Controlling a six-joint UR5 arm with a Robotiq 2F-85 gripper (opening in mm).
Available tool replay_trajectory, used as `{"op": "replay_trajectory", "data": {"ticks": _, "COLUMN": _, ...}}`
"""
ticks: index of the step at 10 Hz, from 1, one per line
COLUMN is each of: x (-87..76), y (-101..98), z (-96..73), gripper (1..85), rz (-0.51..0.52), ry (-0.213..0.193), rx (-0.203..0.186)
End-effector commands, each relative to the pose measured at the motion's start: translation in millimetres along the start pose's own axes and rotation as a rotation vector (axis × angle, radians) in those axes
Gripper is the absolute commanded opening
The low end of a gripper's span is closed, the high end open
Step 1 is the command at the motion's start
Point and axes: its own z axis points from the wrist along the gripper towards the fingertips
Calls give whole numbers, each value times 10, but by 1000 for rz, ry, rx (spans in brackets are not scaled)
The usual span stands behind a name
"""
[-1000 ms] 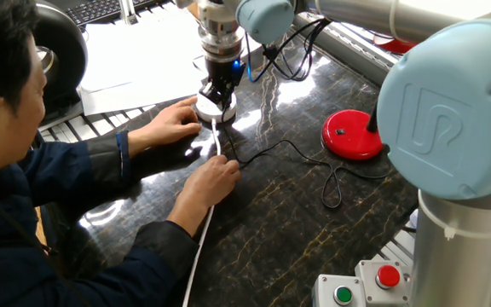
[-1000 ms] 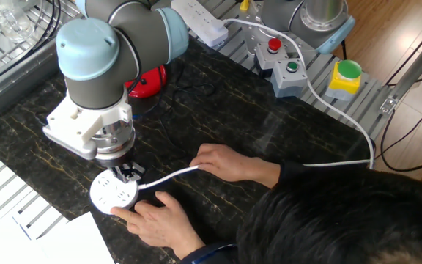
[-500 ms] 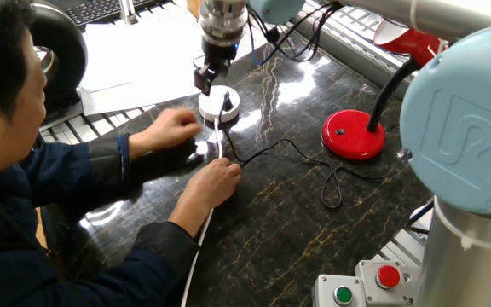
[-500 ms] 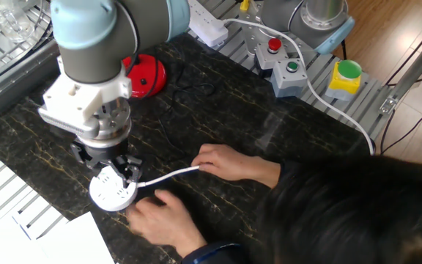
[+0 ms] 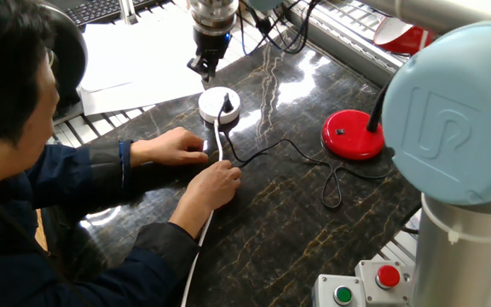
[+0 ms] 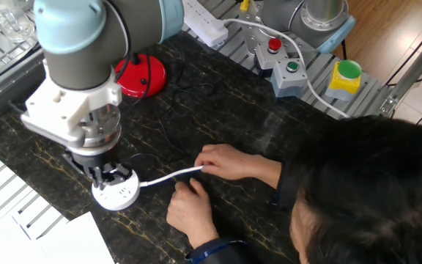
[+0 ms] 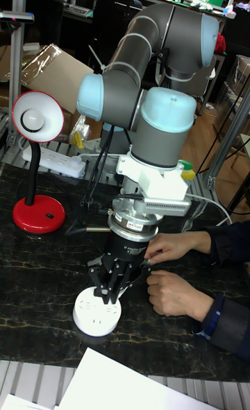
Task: Plug in the power cord of the desk lamp, turn on the socket, and light up the desk lamp
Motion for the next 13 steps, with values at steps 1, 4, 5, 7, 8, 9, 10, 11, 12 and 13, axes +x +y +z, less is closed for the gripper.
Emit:
{"op": "replay_trajectory", "data": {"ticks": 1, "x": 88, "y": -54, "z": 127, "gripper": 17, "rz": -64, "ry": 37, "rx": 19}}
{"op": "replay_trajectory", "data": {"ticks": 4, "x": 118, "y": 66, "z": 227, "gripper": 20, "rz": -28, "ry": 23, "rx": -22}}
{"op": "replay_trajectory", "data": {"ticks": 5, "x": 185, "y": 100, "z": 282, "gripper": 20, "rz": -50, "ry": 28, "rx": -37}}
{"op": "replay_trajectory", "data": {"ticks": 7, "x": 318, "y": 185, "z": 379, "gripper": 20, "rz": -65, "ry": 28, "rx": -77}}
{"op": "replay_trajectory", "data": {"ticks": 8, "x": 371, "y": 173, "z": 389, "gripper": 20, "rz": -76, "ry": 31, "rx": -80}}
{"op": "replay_trajectory", "data": {"ticks": 9, "x": 390, "y": 152, "z": 417, "gripper": 20, "rz": -87, "ry": 28, "rx": -76}}
{"op": "replay_trajectory", "data": {"ticks": 10, "x": 384, "y": 144, "z": 448, "gripper": 20, "rz": -93, "ry": 22, "rx": -74}}
{"op": "replay_trajectory", "data": {"ticks": 11, "x": 369, "y": 135, "z": 470, "gripper": 20, "rz": -101, "ry": 18, "rx": -71}}
{"op": "replay_trajectory", "data": {"ticks": 12, "x": 351, "y": 139, "z": 483, "gripper": 20, "rz": -101, "ry": 15, "rx": -74}}
{"op": "replay_trajectory", "data": {"ticks": 13, "x": 335, "y": 145, "z": 490, "gripper": 20, "rz": -101, "ry": 13, "rx": -75}}
